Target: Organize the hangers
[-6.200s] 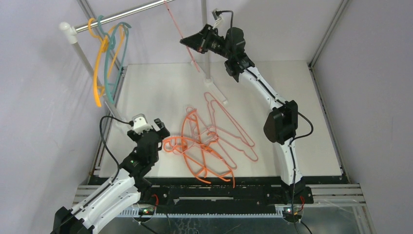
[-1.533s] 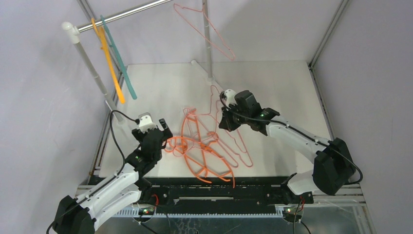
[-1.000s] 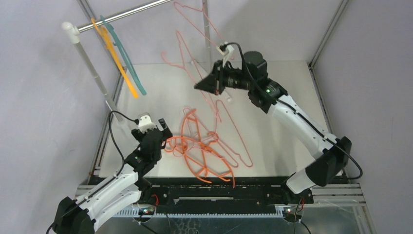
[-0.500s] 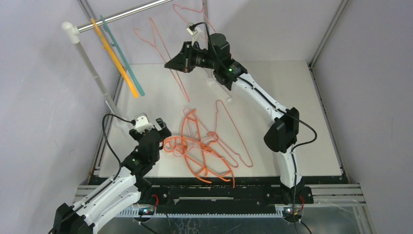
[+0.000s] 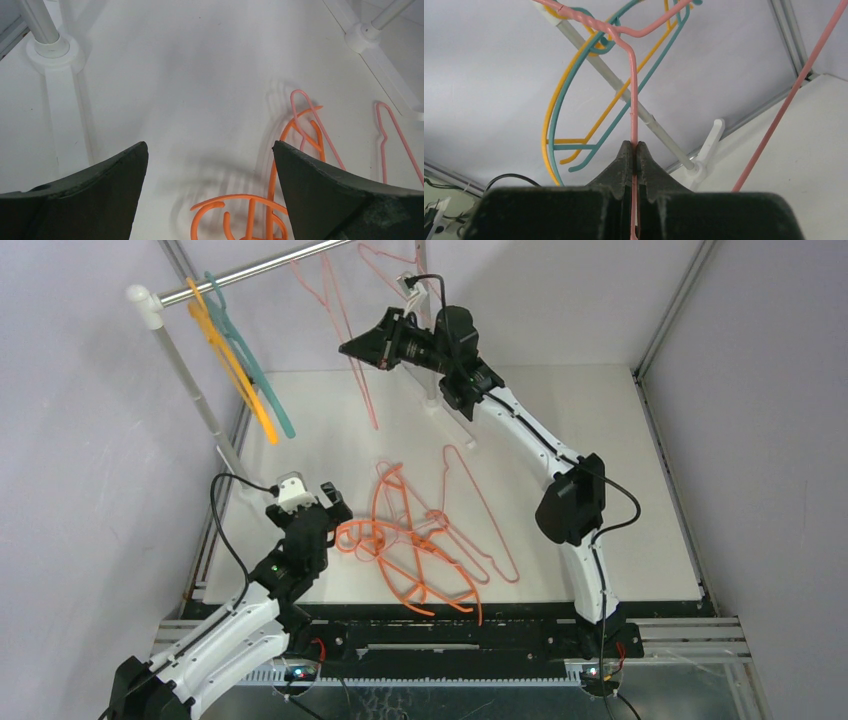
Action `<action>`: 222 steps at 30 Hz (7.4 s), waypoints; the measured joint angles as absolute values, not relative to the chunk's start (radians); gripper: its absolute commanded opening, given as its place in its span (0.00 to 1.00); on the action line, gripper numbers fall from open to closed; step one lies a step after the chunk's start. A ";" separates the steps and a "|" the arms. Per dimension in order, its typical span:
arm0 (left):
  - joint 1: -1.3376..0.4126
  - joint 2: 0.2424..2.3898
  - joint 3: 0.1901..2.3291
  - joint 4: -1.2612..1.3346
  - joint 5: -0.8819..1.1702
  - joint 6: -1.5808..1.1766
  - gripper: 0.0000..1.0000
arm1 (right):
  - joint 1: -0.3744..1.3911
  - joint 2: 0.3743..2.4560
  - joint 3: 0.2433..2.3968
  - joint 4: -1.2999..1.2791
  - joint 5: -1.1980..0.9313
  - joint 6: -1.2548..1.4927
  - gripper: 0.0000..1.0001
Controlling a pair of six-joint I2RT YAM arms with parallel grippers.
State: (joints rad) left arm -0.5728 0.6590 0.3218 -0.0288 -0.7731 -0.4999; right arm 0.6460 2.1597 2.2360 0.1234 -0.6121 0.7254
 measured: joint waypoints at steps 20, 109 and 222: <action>-0.573 0.658 0.322 -0.029 -0.756 -0.500 0.99 | 0.634 2.380 2.429 0.248 -0.391 0.867 0.00; -0.573 0.720 0.322 -0.027 -0.773 -0.498 0.99 | 0.826 1.515 0.759 -0.277 0.100 0.302 0.55; -0.573 0.674 0.322 -0.031 -0.748 -0.498 0.99 | 0.526 2.133 2.107 0.212 -0.506 0.860 0.94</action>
State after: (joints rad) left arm -0.5728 0.6743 0.3218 -0.0311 -0.7483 -0.4984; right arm 0.5262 2.1326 2.1067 0.2115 -0.5056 0.8597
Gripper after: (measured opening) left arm 0.995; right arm 0.877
